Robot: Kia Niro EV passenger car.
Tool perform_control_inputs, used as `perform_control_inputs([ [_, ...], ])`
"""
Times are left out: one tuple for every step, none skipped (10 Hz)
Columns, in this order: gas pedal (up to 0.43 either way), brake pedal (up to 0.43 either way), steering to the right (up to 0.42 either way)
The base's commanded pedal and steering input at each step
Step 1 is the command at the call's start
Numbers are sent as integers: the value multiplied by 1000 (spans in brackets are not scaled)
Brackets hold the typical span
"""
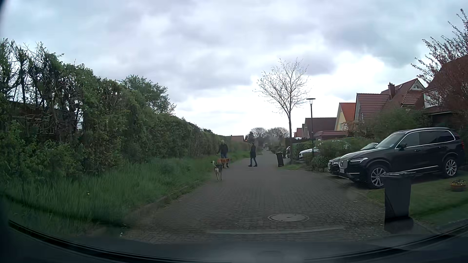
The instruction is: Follow the waypoints while adhering to traffic rules and regulations
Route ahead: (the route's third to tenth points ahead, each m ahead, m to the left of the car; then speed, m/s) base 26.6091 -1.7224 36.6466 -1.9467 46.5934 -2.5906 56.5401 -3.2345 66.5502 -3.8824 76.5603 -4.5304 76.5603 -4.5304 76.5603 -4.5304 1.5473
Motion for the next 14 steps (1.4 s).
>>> perform_control_inputs([
  [0, 140, -3],
  [0, 152, -8],
  [0, 159, -11],
  [0, 165, -10],
  [0, 171, -7],
  [0, 177, -3],
  [0, 183, -3],
  [0, 183, -3],
  [0, 165, -3],
  [0, 152, -3],
  [0, 146, -3],
  [0, 146, -3],
  [0, 146, -3],
  [0, 146, -3],
])
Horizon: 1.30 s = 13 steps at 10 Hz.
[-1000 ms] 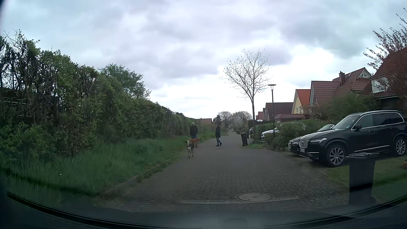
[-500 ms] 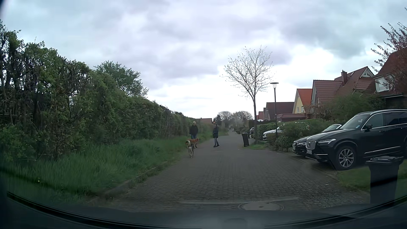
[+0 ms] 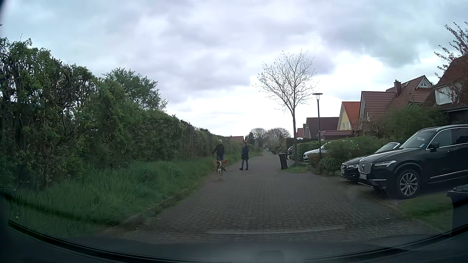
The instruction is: Follow the waypoints while adhering to traffic rules and regulations
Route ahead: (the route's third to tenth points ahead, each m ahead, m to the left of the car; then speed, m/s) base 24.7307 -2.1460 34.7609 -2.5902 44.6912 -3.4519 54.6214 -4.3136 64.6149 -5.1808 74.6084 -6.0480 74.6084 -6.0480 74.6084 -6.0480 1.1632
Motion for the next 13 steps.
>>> perform_control_inputs([
  [0, 140, -3],
  [0, 134, -3],
  [0, 134, -3],
  [0, 128, -3],
  [0, 122, -3],
  [0, 116, -3],
  [0, 116, -3],
  [0, 116, -3],
  [0, 116, -3],
  [0, 104, -3],
  [0, 98, -2],
  [0, 85, -1],
  [0, 85, 0],
])
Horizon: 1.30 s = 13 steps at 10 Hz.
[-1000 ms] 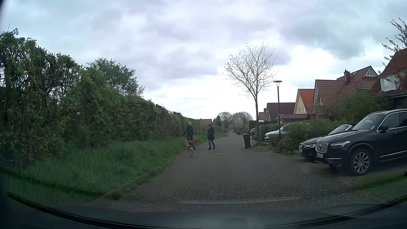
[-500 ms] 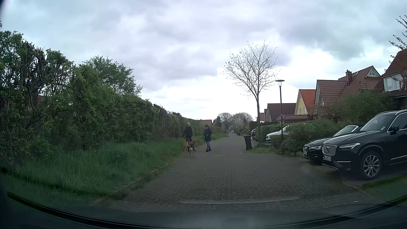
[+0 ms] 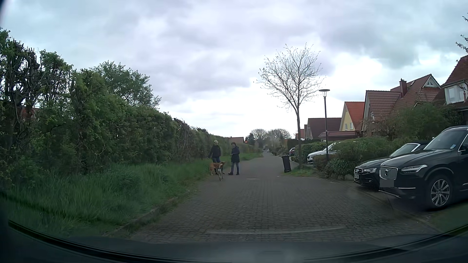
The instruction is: Follow the waypoints while adhering to traffic rules and regulations
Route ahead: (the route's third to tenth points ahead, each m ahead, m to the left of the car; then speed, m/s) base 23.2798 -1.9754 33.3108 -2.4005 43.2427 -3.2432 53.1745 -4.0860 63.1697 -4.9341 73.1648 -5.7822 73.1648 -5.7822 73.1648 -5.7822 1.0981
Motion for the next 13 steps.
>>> perform_control_inputs([
  [0, 79, 1],
  [0, 79, 1],
  [0, 79, 1],
  [0, 85, 2],
  [0, 98, 3],
  [0, 110, 4],
  [0, 110, 5],
  [0, 104, 5],
  [0, 98, 5],
  [0, 98, 6],
  [0, 110, 6],
  [0, 116, 6],
  [0, 122, 6],
])
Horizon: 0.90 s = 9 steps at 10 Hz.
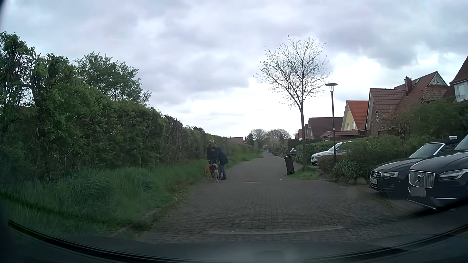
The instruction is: Follow the waypoints while adhering to traffic rules and regulations
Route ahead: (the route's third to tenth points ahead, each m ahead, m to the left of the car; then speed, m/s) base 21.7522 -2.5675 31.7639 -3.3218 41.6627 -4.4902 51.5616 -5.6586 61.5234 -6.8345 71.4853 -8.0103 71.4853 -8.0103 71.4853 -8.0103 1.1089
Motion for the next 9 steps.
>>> perform_control_inputs([
  [0, 134, 6],
  [0, 140, 6],
  [0, 146, 6],
  [0, 152, 6],
  [0, 152, 6],
  [0, 146, 6],
  [0, 128, 9],
  [0, 116, 12],
  [0, 98, 15],
])
